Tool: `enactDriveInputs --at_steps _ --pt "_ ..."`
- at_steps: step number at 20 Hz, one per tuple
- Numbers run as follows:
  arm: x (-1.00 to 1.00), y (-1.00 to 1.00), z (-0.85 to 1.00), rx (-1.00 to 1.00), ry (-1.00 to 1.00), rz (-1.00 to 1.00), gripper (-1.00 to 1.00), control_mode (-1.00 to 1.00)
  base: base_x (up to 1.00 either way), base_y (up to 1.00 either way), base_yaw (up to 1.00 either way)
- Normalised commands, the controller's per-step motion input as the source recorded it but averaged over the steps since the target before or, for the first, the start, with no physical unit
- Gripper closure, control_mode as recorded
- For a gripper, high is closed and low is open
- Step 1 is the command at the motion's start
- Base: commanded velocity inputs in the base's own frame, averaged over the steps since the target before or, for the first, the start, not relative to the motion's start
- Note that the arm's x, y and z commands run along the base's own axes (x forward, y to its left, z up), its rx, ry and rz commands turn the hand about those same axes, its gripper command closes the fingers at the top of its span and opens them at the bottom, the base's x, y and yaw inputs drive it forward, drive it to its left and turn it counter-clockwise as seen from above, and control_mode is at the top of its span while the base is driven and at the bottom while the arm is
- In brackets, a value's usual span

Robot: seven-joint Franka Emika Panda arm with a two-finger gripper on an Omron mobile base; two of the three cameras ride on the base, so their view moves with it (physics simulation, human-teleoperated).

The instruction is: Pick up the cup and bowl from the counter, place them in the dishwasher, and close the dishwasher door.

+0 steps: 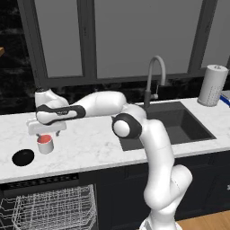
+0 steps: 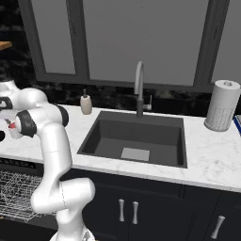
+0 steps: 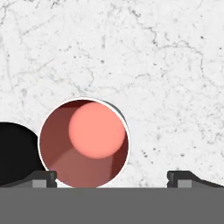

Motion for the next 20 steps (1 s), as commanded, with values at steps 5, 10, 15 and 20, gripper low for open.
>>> enactDriveInputs --at_steps 5,10,15,20 --pt "-0.1 0.0 -0.37 0.0 0.0 0.0 -1.0 -1.0 0.0 0.0 0.0" --pt "-0.05 0.0 -0.39 0.0 0.0 0.0 -1.0 -1.0 0.0 0.0 0.0" --pt "-0.02 0.0 -0.31 0.0 0.0 0.0 -1.0 -1.0 0.0 0.0 0.0" --pt "0.0 -0.03 -0.23 0.0 0.0 0.0 -1.0 -1.0 0.0 0.0 0.0"
